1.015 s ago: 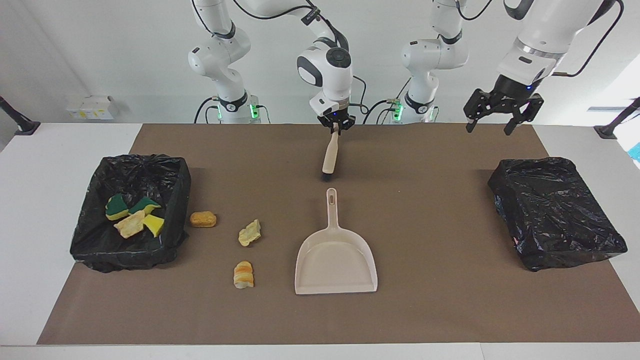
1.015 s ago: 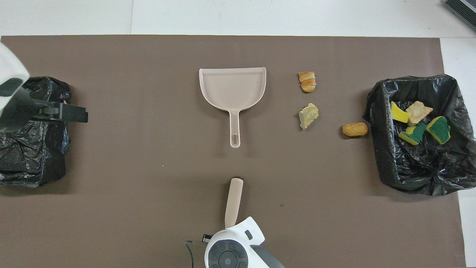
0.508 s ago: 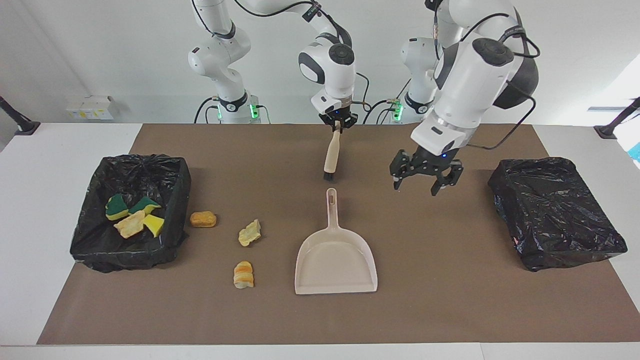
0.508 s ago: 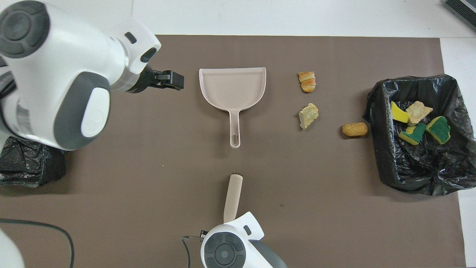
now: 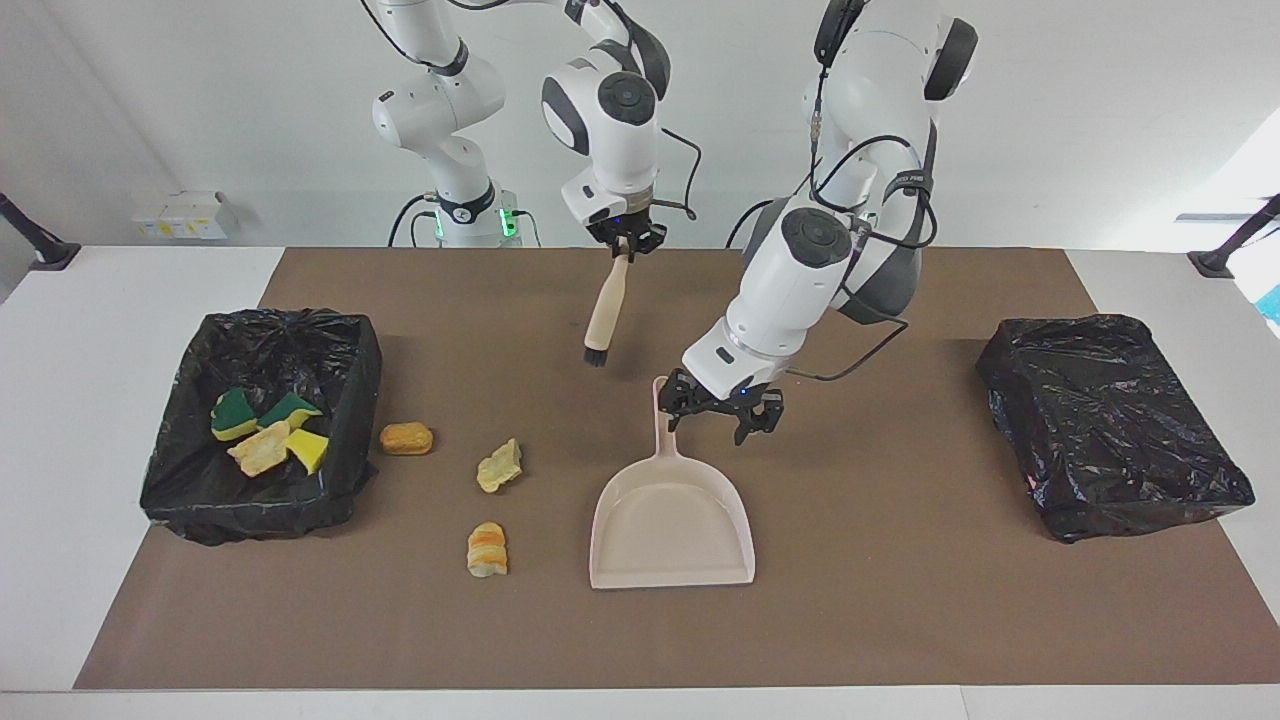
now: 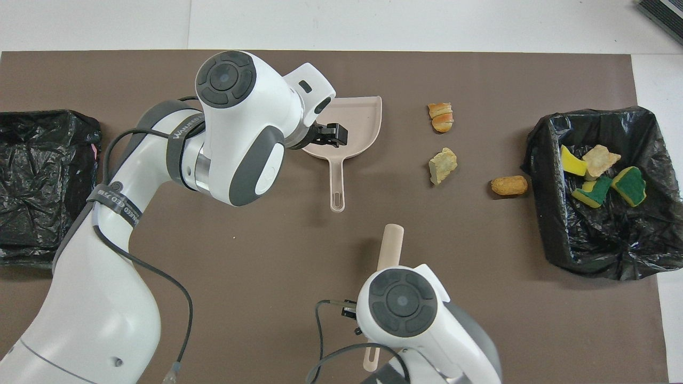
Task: Sweep and dump trash in bin
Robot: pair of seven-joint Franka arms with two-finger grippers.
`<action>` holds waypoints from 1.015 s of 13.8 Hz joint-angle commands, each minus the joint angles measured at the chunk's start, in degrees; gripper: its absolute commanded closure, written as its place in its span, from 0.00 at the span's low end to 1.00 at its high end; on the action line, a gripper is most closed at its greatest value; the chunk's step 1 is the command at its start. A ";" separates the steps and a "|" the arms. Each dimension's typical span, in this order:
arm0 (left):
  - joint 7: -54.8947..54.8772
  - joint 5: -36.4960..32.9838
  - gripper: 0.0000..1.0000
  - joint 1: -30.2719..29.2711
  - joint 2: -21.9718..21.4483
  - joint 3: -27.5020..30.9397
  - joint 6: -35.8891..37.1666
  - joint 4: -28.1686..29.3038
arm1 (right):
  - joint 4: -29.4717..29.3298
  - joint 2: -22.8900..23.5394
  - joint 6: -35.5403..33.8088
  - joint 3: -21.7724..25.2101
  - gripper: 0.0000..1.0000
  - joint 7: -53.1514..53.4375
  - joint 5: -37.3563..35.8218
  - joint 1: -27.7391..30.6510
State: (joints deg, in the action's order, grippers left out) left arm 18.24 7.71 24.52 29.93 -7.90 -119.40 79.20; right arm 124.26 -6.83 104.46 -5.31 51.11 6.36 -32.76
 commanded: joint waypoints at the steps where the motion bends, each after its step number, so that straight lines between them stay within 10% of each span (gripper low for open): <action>1: 0.83 1.17 0.00 2.54 -0.22 0.87 -1.19 2.79 | 0.37 -1.35 -3.64 -0.41 1.00 -6.88 -5.81 5.58; 8: 3.38 0.73 0.00 5.63 0.57 1.05 -0.49 7.55 | 2.47 0.41 -0.07 -0.67 1.00 -21.38 -20.93 25.44; 10: 4.78 0.64 0.26 5.71 0.31 1.05 -0.40 8.51 | 3.88 0.50 3.81 -0.76 1.00 -27.61 -23.66 30.45; 12: 5.49 0.73 0.95 5.71 0.13 0.96 1.61 8.52 | 3.98 0.76 5.13 -0.76 1.00 -30.02 -25.16 31.44; 14: 5.40 0.38 1.00 5.45 -0.13 1.05 4.78 7.99 | 3.98 2.68 7.40 -0.76 1.00 -30.11 -27.36 31.53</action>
State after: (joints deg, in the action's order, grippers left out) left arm 22.84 8.22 29.57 31.36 -7.65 -116.86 86.18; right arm 127.63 -5.17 109.07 -5.15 21.98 -18.57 -1.61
